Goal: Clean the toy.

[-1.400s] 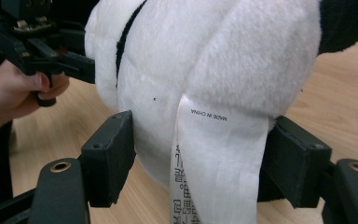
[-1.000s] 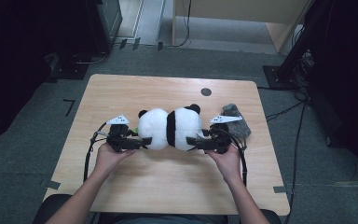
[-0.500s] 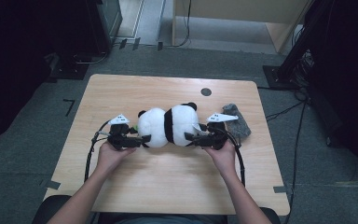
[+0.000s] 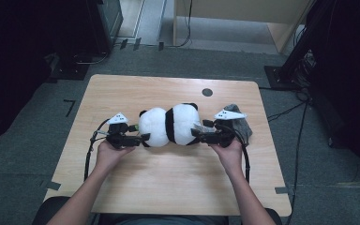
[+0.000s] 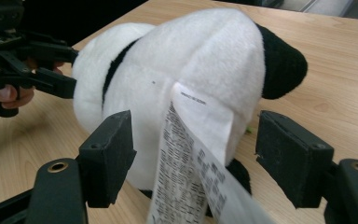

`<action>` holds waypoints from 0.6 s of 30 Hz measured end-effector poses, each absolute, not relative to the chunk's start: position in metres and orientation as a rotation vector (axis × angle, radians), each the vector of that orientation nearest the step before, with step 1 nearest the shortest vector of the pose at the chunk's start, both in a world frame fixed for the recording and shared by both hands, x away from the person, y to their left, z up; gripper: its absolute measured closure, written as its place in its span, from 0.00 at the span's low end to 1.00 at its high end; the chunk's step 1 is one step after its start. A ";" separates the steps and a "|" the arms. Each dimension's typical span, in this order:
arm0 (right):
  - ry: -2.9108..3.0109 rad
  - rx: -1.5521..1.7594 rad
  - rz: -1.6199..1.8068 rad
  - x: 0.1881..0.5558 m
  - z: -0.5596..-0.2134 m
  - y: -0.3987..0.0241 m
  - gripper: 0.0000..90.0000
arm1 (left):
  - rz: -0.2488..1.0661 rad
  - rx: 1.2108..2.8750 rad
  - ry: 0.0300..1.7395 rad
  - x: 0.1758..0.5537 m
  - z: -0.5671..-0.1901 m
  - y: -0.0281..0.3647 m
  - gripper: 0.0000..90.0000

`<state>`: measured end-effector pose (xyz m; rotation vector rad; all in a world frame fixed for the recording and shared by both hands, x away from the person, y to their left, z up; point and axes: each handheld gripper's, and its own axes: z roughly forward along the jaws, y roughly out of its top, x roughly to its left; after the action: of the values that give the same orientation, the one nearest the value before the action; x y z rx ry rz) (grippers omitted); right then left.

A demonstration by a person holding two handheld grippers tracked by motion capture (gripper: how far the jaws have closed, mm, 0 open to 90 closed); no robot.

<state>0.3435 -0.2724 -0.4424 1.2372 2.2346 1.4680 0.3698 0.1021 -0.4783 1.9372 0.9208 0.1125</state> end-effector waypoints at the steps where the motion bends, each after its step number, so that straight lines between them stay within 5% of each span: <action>1: 2.237 1.237 1.460 0.344 -0.443 -0.274 0.32 | 0.110 1.937 0.921 0.370 -0.479 0.102 0.30; 18: 2.069 1.311 1.350 0.352 -0.435 -0.327 0.36 | 0.189 1.880 0.872 0.377 -0.454 0.106 0.32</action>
<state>0.3523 -0.3272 -0.4353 1.3111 2.0688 1.3495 0.3768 0.1058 -0.4542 1.8798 0.8723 0.1893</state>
